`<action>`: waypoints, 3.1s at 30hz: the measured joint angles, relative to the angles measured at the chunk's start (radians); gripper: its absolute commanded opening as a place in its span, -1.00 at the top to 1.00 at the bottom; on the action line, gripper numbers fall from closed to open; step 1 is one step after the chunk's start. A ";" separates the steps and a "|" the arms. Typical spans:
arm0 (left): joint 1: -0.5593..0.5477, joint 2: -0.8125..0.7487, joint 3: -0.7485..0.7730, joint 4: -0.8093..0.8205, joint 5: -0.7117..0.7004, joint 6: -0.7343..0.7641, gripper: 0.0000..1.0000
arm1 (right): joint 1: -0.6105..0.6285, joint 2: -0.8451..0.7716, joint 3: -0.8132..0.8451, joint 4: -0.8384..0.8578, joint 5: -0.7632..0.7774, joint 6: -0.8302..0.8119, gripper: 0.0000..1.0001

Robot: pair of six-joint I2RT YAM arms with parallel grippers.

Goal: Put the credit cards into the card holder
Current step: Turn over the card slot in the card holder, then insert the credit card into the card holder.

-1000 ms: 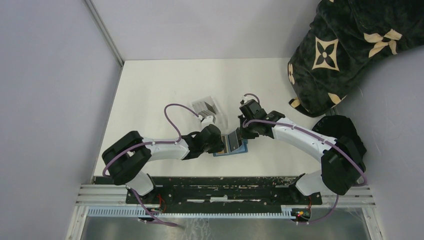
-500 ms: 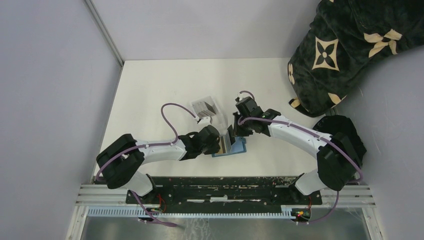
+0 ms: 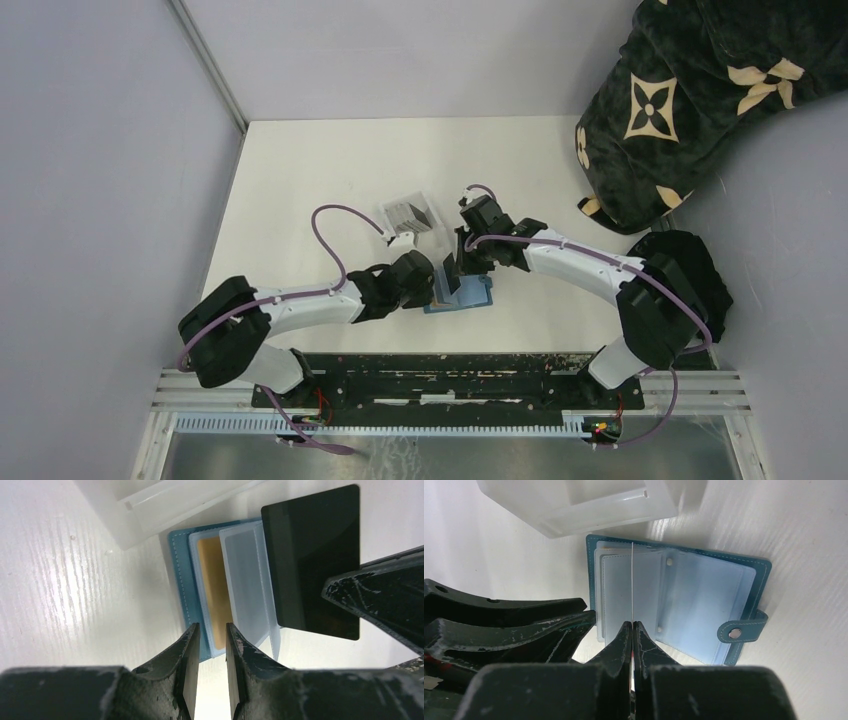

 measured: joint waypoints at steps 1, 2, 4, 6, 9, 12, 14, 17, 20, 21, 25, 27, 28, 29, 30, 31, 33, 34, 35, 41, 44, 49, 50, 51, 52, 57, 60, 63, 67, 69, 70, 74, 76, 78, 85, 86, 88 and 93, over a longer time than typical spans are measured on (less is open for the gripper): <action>0.000 0.000 -0.003 -0.003 0.000 0.000 0.35 | 0.001 0.003 0.000 0.004 -0.001 0.000 0.98; 0.000 0.000 -0.007 -0.005 0.000 0.000 0.35 | 0.001 0.006 0.000 0.011 -0.002 0.002 0.98; 0.000 0.000 -0.014 -0.011 0.000 0.000 0.36 | 0.001 0.012 0.000 0.023 -0.006 0.007 0.98; 0.000 0.000 -0.016 -0.022 0.000 0.000 0.36 | 0.001 0.015 -0.004 0.035 -0.009 0.009 0.98; 0.000 -0.002 -0.016 -0.033 0.000 0.000 0.36 | 0.001 0.015 -0.013 0.043 -0.008 0.012 0.98; 0.000 -0.014 -0.022 -0.045 -0.006 0.000 0.36 | 0.001 0.013 -0.014 0.040 0.003 0.008 0.98; 0.000 -0.032 -0.029 -0.049 -0.014 0.000 0.36 | 0.001 0.006 -0.014 0.032 0.014 0.002 0.98; 0.000 -0.056 -0.033 -0.057 -0.024 -0.001 0.36 | 0.001 -0.006 -0.013 0.020 0.029 -0.006 0.98; 0.000 -0.067 -0.035 -0.054 -0.024 -0.001 0.36 | 0.001 -0.008 -0.013 0.017 0.031 -0.008 0.98; 0.000 -0.067 -0.037 -0.051 -0.024 -0.001 0.36 | 0.001 -0.008 -0.013 0.016 0.033 -0.008 0.98; 0.000 -0.067 -0.048 -0.032 -0.019 -0.001 0.35 | 0.001 -0.022 -0.014 0.006 0.054 -0.011 0.98; 0.000 -0.065 -0.048 -0.019 -0.016 0.000 0.35 | 0.001 -0.042 -0.013 -0.005 0.075 -0.016 0.98; 0.000 -0.063 -0.048 -0.012 -0.015 0.000 0.35 | 0.001 -0.057 -0.013 -0.013 0.086 -0.021 0.98; 0.000 -0.058 -0.048 -0.005 -0.014 0.000 0.34 | 0.001 -0.070 -0.013 -0.021 0.101 -0.027 0.98; 0.000 -0.051 -0.048 0.002 -0.012 0.000 0.34 | 0.001 -0.083 -0.011 -0.033 0.115 -0.033 0.98; 0.000 -0.043 -0.048 0.008 -0.007 0.000 0.34 | 0.001 -0.098 -0.006 -0.048 0.133 -0.040 0.98; 0.000 -0.026 -0.048 0.021 0.002 0.000 0.34 | 0.001 -0.120 0.003 -0.067 0.158 -0.052 0.98; 0.000 -0.017 -0.048 0.026 0.005 0.000 0.34 | 0.001 -0.129 0.008 -0.074 0.168 -0.056 0.98; -0.001 -0.011 -0.048 0.029 0.007 0.000 0.34 | 0.001 -0.138 0.014 -0.081 0.175 -0.060 0.98; -0.001 0.026 -0.047 0.048 0.014 0.000 0.34 | 0.006 -0.154 0.026 -0.092 0.182 -0.065 0.98; -0.001 0.039 -0.047 0.050 0.020 0.000 0.34 | 0.014 -0.152 0.026 -0.090 0.166 -0.063 0.98; -0.001 0.045 -0.047 0.052 0.029 0.000 0.34 | 0.019 -0.136 -0.004 -0.032 0.127 -0.043 0.98; -0.001 0.045 -0.047 0.052 0.029 0.000 0.34 | 0.019 -0.133 -0.021 -0.015 0.119 -0.036 0.98; -0.001 0.045 -0.047 0.052 0.029 0.000 0.34 | 0.019 -0.129 -0.043 0.005 0.108 -0.030 0.98; -0.001 0.045 -0.047 0.052 0.029 0.000 0.34 | 0.019 -0.124 -0.061 0.021 0.096 -0.024 0.98; -0.001 0.046 -0.047 0.052 0.029 0.000 0.34 | 0.015 -0.098 -0.145 0.093 0.055 0.006 0.98; -0.001 0.046 -0.047 0.052 0.029 0.000 0.34 | 0.005 -0.097 -0.177 0.133 0.028 0.019 0.98; -0.001 0.046 -0.047 0.052 0.029 0.000 0.34 | -0.010 -0.095 -0.198 0.180 0.003 0.036 0.98; -0.001 0.046 -0.047 0.052 0.029 0.000 0.35 | -0.026 -0.089 -0.226 0.238 -0.026 0.055 0.98; -0.001 0.046 -0.047 0.051 0.029 0.000 0.35 | -0.034 -0.088 -0.241 0.260 -0.038 0.062 0.98; -0.001 0.046 -0.047 0.051 0.029 0.000 0.35 | -0.036 -0.087 -0.248 0.268 -0.042 0.065 0.98; -0.001 0.046 -0.047 0.051 0.029 0.000 0.35 | -0.049 -0.082 -0.266 0.297 -0.063 0.072 0.98; -0.001 0.046 -0.047 0.051 0.029 0.000 0.35 | -0.056 -0.080 -0.274 0.314 -0.073 0.078 0.98; -0.001 0.046 -0.047 0.050 0.029 0.000 0.35 | -0.061 -0.073 -0.278 0.328 -0.084 0.082 0.98; -0.001 0.046 -0.047 0.048 0.029 0.000 0.35 | -0.077 -0.065 -0.311 0.372 -0.109 0.094 0.98; -0.001 0.046 -0.047 0.047 0.029 0.000 0.35 | -0.080 -0.065 -0.315 0.378 -0.112 0.094 0.98; -0.001 0.046 -0.047 0.047 0.029 0.000 0.35 | -0.086 -0.065 -0.320 0.382 -0.117 0.094 0.98; -0.001 0.047 -0.047 0.047 0.029 0.000 0.35 | -0.107 -0.068 -0.327 0.384 -0.134 0.093 0.98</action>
